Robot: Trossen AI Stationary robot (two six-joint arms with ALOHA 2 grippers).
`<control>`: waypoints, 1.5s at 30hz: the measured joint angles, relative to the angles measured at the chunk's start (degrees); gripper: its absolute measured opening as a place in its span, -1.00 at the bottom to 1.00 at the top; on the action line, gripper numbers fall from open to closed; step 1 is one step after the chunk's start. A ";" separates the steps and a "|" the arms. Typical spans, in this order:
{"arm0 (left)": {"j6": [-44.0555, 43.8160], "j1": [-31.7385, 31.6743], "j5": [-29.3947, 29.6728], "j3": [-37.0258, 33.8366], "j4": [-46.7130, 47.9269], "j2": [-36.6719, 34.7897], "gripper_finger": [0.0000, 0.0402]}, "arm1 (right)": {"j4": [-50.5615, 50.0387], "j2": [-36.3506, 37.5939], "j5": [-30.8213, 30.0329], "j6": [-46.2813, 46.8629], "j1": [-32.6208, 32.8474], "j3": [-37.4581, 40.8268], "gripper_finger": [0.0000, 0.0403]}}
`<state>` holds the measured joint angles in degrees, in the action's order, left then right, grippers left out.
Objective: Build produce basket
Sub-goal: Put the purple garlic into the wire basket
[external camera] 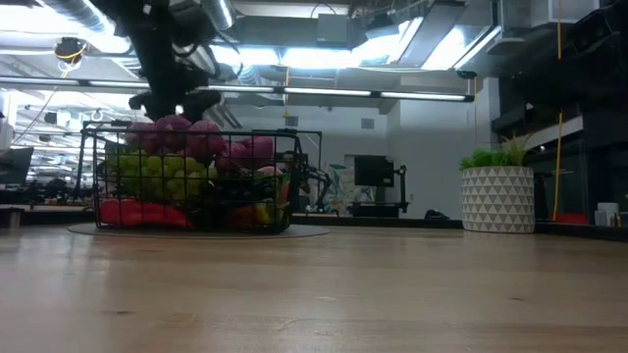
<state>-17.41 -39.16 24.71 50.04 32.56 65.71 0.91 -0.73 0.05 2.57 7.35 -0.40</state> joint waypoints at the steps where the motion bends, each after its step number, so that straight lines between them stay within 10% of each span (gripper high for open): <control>1: 0.00 -0.44 -1.53 0.00 0.02 0.44 0.12 | 0.00 0.00 0.00 0.00 0.00 0.00 -0.22; 33: -4.58 0.31 -1.44 4.81 14.42 -1.44 0.09 | 0.00 0.00 0.00 0.00 0.00 0.00 -0.22; 45: -4.55 4.10 -1.74 4.81 14.55 -1.44 -0.69 | 0.00 0.00 0.01 0.00 0.00 0.00 -0.22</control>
<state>-21.96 -35.06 22.97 54.85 47.11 64.27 0.91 -0.73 0.07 2.57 7.35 -0.40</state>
